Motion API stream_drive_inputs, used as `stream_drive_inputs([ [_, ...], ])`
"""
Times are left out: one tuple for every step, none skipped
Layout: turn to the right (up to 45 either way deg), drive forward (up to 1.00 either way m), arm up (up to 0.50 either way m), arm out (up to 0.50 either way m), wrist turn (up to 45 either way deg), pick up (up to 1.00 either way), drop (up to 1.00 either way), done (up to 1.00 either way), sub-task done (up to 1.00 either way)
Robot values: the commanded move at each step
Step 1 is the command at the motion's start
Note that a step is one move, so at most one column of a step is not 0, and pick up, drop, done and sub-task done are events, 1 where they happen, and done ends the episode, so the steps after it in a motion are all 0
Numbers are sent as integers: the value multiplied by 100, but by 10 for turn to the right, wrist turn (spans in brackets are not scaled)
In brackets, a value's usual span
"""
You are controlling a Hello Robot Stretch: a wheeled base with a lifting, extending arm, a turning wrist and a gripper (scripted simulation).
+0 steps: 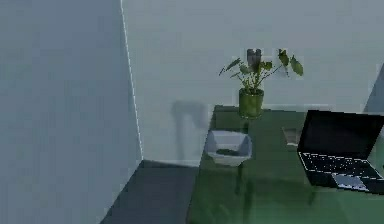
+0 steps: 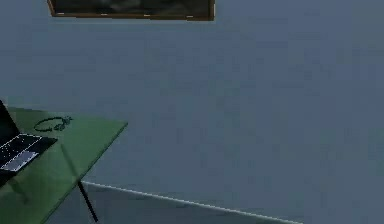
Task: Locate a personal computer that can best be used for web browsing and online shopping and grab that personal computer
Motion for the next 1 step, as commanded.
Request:
stream_drive_inputs([
  [450, 0, 0, 0, 0, 0, 0, 0, 0],
])
